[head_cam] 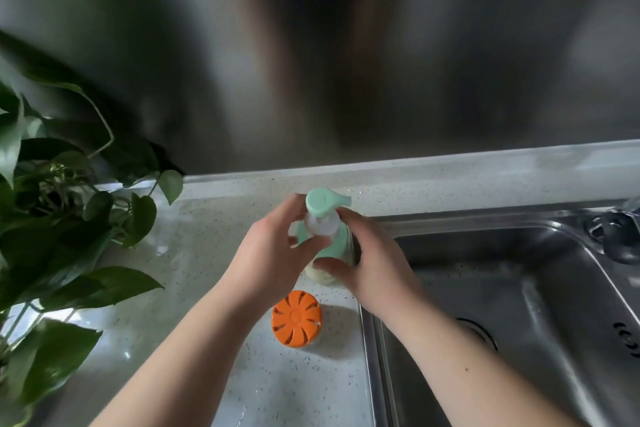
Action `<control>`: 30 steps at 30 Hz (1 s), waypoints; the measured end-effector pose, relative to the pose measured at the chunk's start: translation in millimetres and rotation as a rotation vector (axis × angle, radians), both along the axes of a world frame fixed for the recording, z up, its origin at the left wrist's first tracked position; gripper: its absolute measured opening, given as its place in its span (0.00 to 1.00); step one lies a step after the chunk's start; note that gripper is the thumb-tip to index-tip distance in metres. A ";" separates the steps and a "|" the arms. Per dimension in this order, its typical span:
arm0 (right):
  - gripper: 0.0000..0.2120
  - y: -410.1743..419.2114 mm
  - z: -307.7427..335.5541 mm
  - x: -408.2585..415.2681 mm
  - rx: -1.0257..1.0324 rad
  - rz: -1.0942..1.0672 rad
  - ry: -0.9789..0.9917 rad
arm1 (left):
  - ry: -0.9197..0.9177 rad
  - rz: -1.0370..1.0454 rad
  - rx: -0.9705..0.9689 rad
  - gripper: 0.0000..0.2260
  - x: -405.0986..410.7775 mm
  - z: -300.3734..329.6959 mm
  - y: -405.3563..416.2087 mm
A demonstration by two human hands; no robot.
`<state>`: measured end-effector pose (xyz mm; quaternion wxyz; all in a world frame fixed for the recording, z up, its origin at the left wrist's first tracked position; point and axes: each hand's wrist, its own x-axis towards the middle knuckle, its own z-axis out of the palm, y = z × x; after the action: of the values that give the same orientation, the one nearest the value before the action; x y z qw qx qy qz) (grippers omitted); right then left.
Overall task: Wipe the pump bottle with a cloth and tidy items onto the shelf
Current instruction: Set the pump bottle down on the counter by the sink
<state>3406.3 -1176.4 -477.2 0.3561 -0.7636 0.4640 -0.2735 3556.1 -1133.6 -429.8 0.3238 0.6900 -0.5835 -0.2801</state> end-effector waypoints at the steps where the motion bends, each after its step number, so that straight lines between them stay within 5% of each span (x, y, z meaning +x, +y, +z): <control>1: 0.30 0.5 -0.4 -0.3 -0.002 0.001 -0.006 | 0.010 0.002 -0.003 0.14 0.4 -1.7 0.6; 14: 0.29 -5.4 -6.1 -9.8 -0.078 0.022 0.074 | 0.063 0.029 -0.008 0.19 -7.6 -16.5 -0.3; 30: 0.38 -4.5 -13.5 -16.1 0.175 0.021 -0.079 | 0.029 0.053 -0.033 0.30 -4.2 -34.0 9.1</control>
<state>3390.2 -1180.9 -490.8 0.4421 -0.7230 0.4638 -0.2582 3551.9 -1124.4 -463.7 0.3509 0.6957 -0.5648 -0.2718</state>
